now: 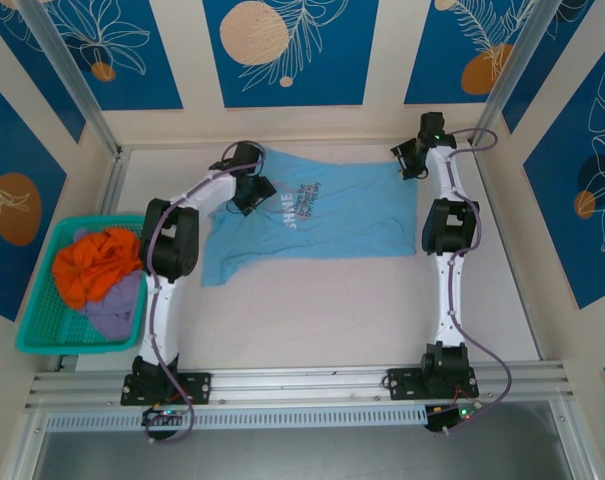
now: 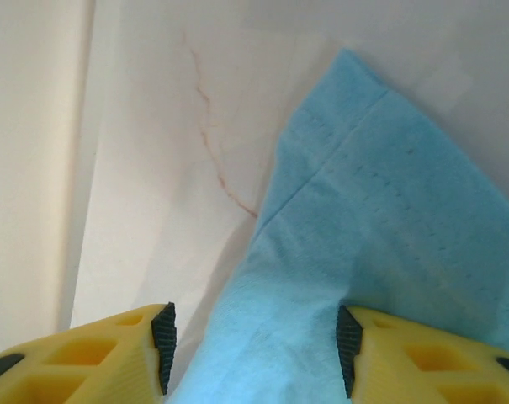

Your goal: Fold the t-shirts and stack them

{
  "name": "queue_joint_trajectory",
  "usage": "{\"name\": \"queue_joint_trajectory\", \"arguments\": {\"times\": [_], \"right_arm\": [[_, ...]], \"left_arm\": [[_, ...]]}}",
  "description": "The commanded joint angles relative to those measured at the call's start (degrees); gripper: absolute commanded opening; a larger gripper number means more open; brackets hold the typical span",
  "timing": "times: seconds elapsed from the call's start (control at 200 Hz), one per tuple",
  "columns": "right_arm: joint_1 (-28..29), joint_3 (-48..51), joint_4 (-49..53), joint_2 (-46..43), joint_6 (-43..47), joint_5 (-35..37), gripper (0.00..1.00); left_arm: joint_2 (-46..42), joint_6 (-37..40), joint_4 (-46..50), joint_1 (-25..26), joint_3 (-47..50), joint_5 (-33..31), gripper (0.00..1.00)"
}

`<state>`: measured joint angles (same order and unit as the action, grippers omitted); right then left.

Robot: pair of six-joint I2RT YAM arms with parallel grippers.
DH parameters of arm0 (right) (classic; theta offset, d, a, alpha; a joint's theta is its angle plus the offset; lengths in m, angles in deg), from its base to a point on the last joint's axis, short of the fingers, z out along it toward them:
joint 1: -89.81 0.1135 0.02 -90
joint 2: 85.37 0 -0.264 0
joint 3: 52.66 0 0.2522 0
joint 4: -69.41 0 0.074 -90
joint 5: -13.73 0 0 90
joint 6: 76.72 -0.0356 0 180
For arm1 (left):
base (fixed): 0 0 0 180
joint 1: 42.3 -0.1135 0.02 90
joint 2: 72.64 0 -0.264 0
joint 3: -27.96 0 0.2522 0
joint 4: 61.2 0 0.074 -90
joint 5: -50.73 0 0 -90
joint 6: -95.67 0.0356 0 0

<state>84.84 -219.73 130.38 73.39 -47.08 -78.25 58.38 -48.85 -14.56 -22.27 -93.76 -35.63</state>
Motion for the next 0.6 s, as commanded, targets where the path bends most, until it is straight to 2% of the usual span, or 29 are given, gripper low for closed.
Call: {"name": "queue_joint_trajectory", "arguments": {"times": [0.0, 0.05, 0.145, 0.22, 0.32, 0.45, 0.595], "right_arm": [[1.3, 5.2, 2.8, -9.9, 4.5, -0.8, 0.62], [2.2, 12.7, 1.8, -16.5, 5.8, 0.2, 0.64], [4.3, 27.6, -0.5, -29.4, 7.9, 5.6, 0.68], [5.1, 38.2, -1.4, -38.0, 7.5, 7.6, 0.68], [5.3, 50.1, -0.7, -46.8, 8.4, 8.5, 0.68], [5.5, 60.2, 4.2, -51.5, 12.2, 7.2, 0.63], [5.6, 66.0, 6.2, -51.2, 14.5, 6.7, 0.55]], "left_arm": [[-3.2, 1.8, 5.9, 0.6, -5.3, -1.8, 0.82], [-6.1, 3.2, 7.4, 0.6, -4.8, -3.4, 0.89], [-12.6, 5.7, 11.2, 0.6, -1.2, -7.5, 0.94], [-18.8, 6.1, 13.3, 0.2, 5.6, -9.5, 0.93], [-28.3, 3.5, 13.7, -1.0, 19.3, -9.6, 0.9], [-38.9, 1.0, 12.4, -4.0, 36.9, -9.7, 0.82], [-44.8, 2.6, 10.4, -7.9, 48.0, -3.1, 0.76]]}}
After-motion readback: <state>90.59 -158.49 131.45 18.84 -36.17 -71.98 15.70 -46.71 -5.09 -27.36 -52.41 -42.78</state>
